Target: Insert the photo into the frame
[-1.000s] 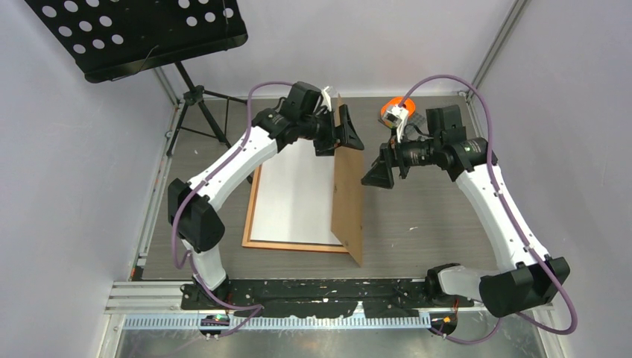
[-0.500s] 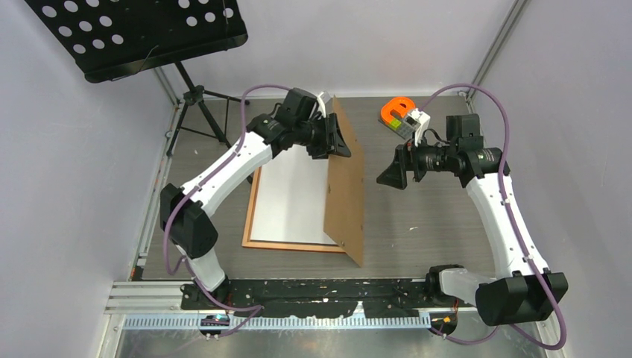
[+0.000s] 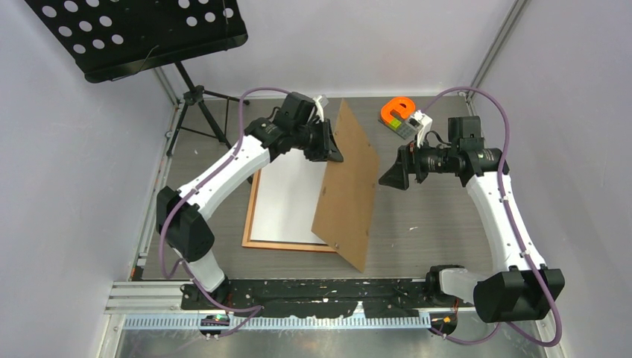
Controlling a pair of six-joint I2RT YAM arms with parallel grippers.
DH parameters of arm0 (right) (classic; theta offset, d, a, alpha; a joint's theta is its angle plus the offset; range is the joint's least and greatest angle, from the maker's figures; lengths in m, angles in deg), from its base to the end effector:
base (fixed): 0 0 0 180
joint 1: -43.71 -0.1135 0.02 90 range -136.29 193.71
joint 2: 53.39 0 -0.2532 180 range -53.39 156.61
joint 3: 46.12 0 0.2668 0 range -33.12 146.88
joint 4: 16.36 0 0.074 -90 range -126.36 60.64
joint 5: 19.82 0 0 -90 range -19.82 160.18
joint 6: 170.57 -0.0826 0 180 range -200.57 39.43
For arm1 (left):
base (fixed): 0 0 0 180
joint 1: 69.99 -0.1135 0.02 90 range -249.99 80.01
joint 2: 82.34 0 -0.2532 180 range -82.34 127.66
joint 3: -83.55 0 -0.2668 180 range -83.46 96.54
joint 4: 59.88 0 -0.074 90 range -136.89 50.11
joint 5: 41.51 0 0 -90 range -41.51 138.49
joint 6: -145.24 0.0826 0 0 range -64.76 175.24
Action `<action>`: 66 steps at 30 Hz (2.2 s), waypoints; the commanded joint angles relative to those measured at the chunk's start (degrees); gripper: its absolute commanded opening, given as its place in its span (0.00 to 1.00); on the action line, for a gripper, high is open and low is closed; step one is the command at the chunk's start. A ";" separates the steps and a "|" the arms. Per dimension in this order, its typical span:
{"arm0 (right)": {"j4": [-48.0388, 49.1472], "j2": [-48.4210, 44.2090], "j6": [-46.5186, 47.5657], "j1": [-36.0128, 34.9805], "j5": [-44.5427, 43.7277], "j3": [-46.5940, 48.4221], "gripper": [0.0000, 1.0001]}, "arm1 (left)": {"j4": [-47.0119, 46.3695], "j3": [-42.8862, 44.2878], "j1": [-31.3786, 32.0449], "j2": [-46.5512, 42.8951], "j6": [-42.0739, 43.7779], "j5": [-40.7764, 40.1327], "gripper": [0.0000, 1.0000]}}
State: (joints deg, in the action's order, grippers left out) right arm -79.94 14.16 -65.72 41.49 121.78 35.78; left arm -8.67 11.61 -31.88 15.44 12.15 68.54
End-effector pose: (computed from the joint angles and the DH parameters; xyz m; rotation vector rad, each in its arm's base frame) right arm 0.2609 0.0749 0.3187 -0.7105 2.0969 0.9580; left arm 0.3219 -0.2885 0.3127 0.0927 2.5006 -1.0757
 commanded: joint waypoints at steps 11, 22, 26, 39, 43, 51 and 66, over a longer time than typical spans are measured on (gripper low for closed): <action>1.29 0.14 1.40 3.09 3.48 -3.44 0.88 | -4.57 -3.52 -1.74 -5.17 0.81 0.19 0.00; 1.88 -0.01 1.28 4.07 4.23 -4.21 0.88 | -18.83 -15.08 -8.09 -10.39 -6.14 11.73 0.00; 1.97 0.19 1.08 4.15 4.23 -4.01 0.88 | -23.72 -18.94 -10.33 -11.99 -8.64 15.59 0.00; 4.47 1.10 0.10 4.44 3.15 -3.24 0.88 | -29.21 -25.29 -18.41 -17.98 -9.05 22.81 0.00; 9.65 0.36 -2.28 4.42 1.47 -4.15 0.88 | -29.04 -26.99 -22.34 -20.04 -7.73 25.36 0.00; 16.15 1.30 -5.48 4.20 -0.55 -4.44 0.87 | -25.19 -29.20 -29.81 -23.04 -4.33 29.80 0.00; 28.05 7.89 -10.84 -4.19 -11.08 -6.41 0.87 | -15.86 -27.25 -37.06 -20.77 4.15 31.74 0.00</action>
State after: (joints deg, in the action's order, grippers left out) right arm -58.89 20.37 -73.89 39.76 115.85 29.68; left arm -21.30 -17.81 -67.81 -5.35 16.63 94.64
